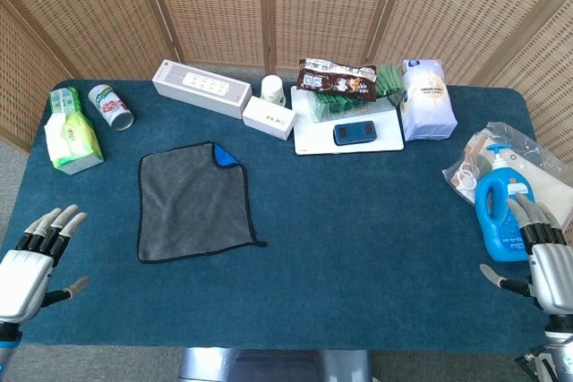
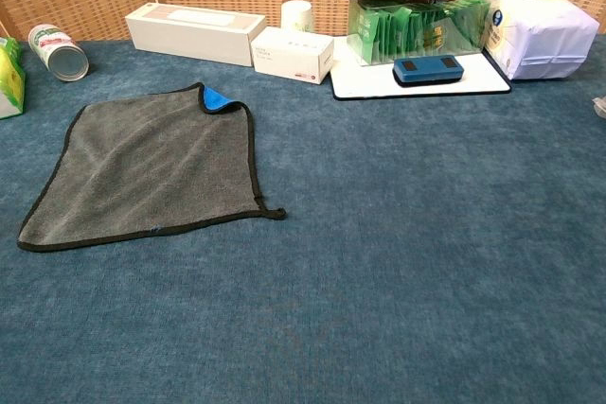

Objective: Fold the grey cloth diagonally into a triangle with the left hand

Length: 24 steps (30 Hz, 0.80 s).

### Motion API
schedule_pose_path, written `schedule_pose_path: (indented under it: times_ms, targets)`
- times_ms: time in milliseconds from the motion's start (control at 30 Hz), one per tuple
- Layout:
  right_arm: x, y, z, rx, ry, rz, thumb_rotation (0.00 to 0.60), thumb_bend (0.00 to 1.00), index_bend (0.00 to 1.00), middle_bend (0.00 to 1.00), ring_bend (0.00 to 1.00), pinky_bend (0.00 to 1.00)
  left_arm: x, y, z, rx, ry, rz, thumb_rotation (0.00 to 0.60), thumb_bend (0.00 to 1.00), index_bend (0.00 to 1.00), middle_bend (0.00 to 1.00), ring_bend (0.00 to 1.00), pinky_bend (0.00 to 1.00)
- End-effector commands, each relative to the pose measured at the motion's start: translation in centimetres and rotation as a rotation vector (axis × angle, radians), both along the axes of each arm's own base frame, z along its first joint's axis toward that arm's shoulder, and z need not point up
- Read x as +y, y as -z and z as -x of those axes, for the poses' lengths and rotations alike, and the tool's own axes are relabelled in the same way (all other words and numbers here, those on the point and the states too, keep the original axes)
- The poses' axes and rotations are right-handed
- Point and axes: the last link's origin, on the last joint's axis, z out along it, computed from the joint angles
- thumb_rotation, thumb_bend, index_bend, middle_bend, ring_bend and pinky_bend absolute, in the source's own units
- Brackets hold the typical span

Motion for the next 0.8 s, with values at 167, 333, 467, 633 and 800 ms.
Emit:
schedule_pose_path:
  times_ms: [167, 333, 467, 633, 800]
  targets:
    - [0.0, 0.1, 0.0, 0.003, 0.004, 0.0, 0.6, 0.04, 0.0, 0.0, 0.0, 0.0, -0.1, 0.0, -0.3, -0.004, 0.012, 0.002, 0.6, 0.21, 0.08, 0.0, 0.0, 0.15]
    - [0.0, 0.0, -0.1, 0.0, 0.0, 0.001, 0.6, 0.04, 0.0, 0.0, 0.0, 0.0, 0.3, 0.5, -0.5, 0.003, 0.014, 0.015, 0.6, 0.21, 0.08, 0.0, 0.0, 0.15]
    - [-0.1, -0.2, 0.0, -0.007, 0.008, 0.009, 0.6, 0.04, 0.0, 0.0, 0.0, 0.0, 3.4, 0.6, -0.4, 0.04, -0.01, 0.004, 0.6, 0.2, 0.08, 0.0, 0.0, 0.16]
    - [-0.6, -0.8, 0.5, -0.019, 0.037, 0.028, 0.6, 0.04, 0.0, 0.0, 0.0, 0.0, 8.1, 1.0, -1.3, 0.098, -0.001, 0.011, 0.6, 0.2, 0.07, 0.0, 0.0, 0.17]
    - [-1.0, -1.2, 1.2, -0.033, 0.07, 0.034, 0.6, 0.04, 0.0, 0.0, 0.0, 0.0, 14.5, 2.5, -3.2, 0.133, 0.133, -0.004, 0.6, 0.2, 0.06, 0.0, 0.0, 0.17]
